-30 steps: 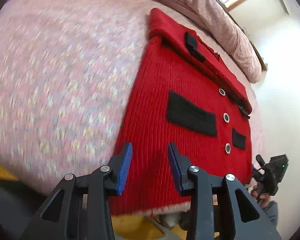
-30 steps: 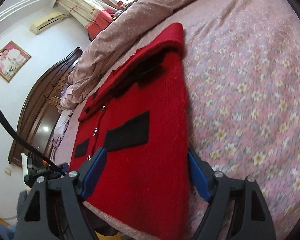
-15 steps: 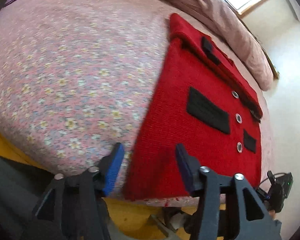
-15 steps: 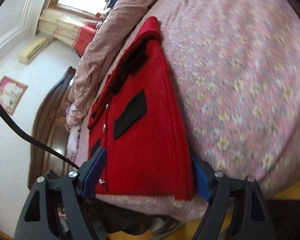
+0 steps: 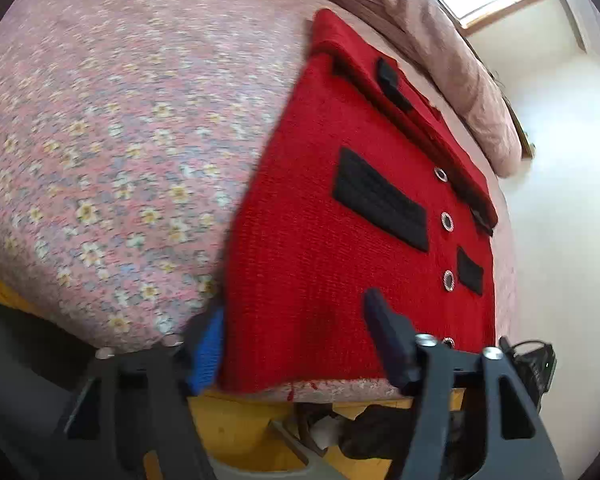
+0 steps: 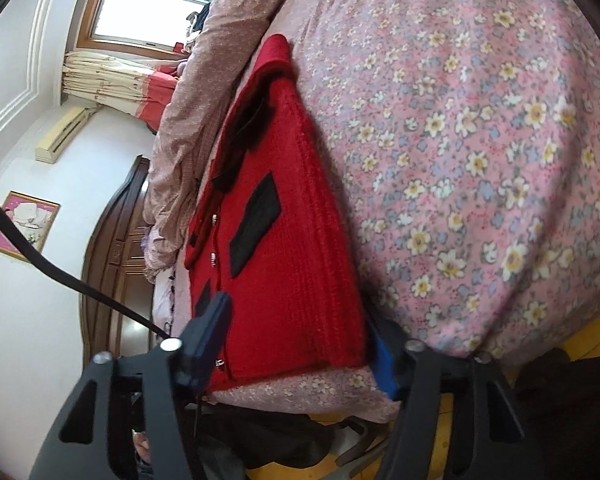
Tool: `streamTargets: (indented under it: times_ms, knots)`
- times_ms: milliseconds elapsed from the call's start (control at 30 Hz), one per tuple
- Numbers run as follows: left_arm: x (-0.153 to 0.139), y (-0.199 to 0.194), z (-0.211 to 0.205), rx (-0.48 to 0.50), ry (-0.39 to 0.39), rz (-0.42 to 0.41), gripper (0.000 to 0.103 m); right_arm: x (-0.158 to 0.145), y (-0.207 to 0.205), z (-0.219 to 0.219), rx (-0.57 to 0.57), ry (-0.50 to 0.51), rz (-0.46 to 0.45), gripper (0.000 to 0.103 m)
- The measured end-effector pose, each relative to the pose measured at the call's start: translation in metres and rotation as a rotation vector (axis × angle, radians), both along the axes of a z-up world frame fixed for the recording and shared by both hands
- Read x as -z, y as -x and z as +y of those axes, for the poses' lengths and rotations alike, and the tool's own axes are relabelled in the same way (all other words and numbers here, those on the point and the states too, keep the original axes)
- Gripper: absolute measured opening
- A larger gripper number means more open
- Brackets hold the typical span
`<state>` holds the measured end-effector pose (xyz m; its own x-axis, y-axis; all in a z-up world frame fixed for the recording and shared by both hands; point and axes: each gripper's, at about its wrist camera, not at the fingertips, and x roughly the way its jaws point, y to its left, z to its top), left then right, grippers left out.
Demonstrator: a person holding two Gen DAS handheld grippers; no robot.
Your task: Fold small clothes
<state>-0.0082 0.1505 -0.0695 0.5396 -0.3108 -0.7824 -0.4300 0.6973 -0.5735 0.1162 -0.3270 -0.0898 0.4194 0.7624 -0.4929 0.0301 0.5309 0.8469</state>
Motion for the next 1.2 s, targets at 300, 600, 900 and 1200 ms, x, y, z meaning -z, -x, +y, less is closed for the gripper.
streamTargets:
  times_ms: [300,600,900,1200]
  knots:
    - [-0.002,0.006,0.004,-0.023,0.005,-0.01,0.01,0.003,0.007,-0.013,0.022,0.063,0.0,0.012]
    - [-0.026,-0.004,0.015,-0.065,0.058,-0.127,0.003,-0.031,-0.008,-0.005,0.017,0.126,-0.104,0.012]
    - [-0.063,-0.084,0.024,-0.041,-0.035,-0.176,0.003,-0.082,-0.077,0.025,-0.055,0.176,-0.218,0.012]
    - [-0.095,-0.177,0.052,-0.08,-0.169,-0.244,0.003,-0.105,-0.171,0.035,-0.013,0.3,-0.3,0.012]
